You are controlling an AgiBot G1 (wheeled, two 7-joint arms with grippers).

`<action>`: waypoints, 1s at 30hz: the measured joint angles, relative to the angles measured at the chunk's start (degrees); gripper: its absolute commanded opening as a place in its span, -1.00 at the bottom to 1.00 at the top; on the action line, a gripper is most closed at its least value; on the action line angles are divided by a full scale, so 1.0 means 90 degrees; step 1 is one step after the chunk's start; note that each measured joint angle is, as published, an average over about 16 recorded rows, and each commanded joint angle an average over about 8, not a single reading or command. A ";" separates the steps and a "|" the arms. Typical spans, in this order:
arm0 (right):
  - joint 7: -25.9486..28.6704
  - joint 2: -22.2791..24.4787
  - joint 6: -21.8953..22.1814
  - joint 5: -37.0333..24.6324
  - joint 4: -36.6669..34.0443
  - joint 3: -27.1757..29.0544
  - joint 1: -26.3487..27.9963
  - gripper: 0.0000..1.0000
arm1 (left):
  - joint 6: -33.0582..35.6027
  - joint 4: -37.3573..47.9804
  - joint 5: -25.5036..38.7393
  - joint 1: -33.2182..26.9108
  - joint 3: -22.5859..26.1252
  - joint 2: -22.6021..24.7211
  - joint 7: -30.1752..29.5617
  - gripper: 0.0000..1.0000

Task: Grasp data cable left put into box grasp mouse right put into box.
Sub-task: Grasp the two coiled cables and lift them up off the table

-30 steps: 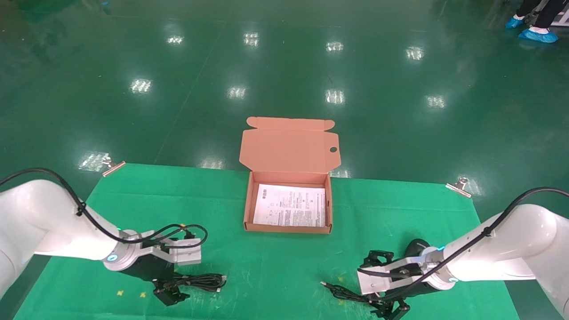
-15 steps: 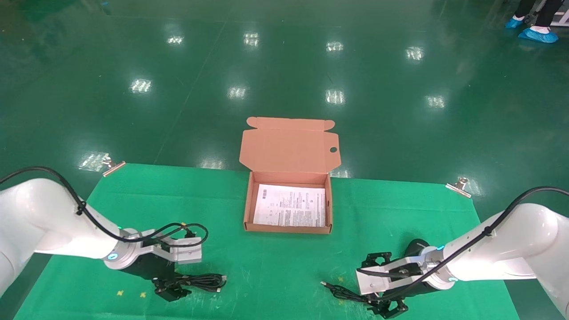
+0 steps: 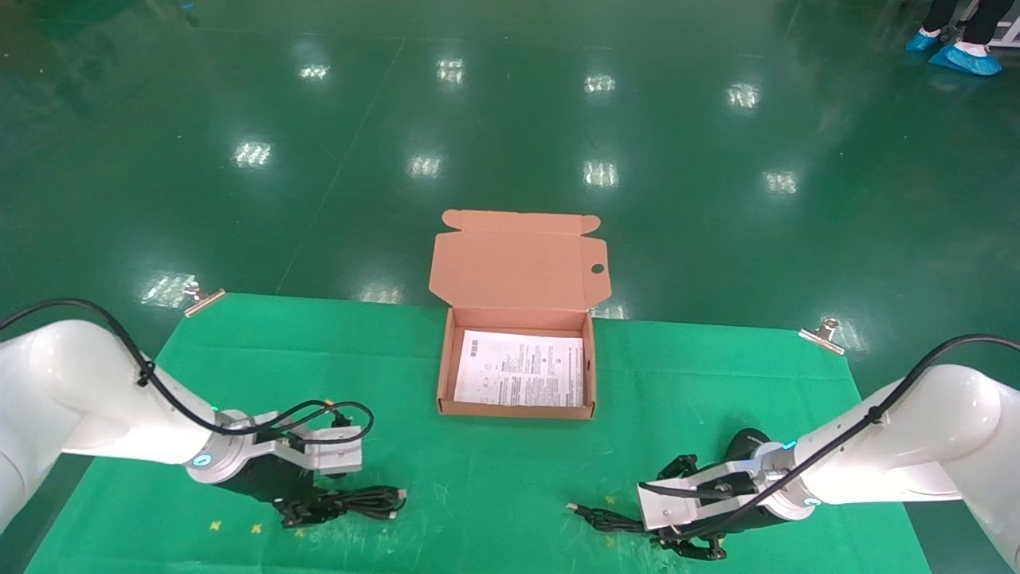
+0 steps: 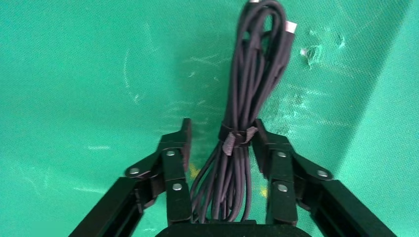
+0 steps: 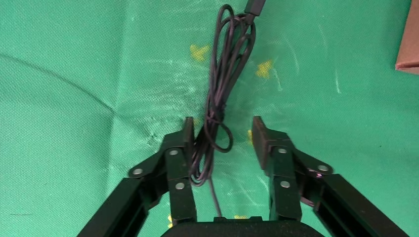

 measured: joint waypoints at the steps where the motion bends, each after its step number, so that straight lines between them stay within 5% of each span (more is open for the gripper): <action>1: 0.0000 0.0001 -0.0001 0.0000 0.0002 0.0000 0.0000 -1.00 | 0.0001 -0.0002 0.0001 0.0000 0.0000 0.0000 -0.0001 -1.00; 17: 0.0060 0.0101 0.0000 0.0084 0.0067 0.0082 0.0136 -1.00 | -0.0001 -0.0156 -0.0086 -0.0085 -0.0065 -0.0101 0.0117 -1.00; 30: 0.0221 0.0859 0.0408 0.0533 0.0735 0.0647 0.0962 -1.00 | -0.0282 -0.1249 -0.0404 -0.0564 -0.0388 -0.0656 0.0506 -1.00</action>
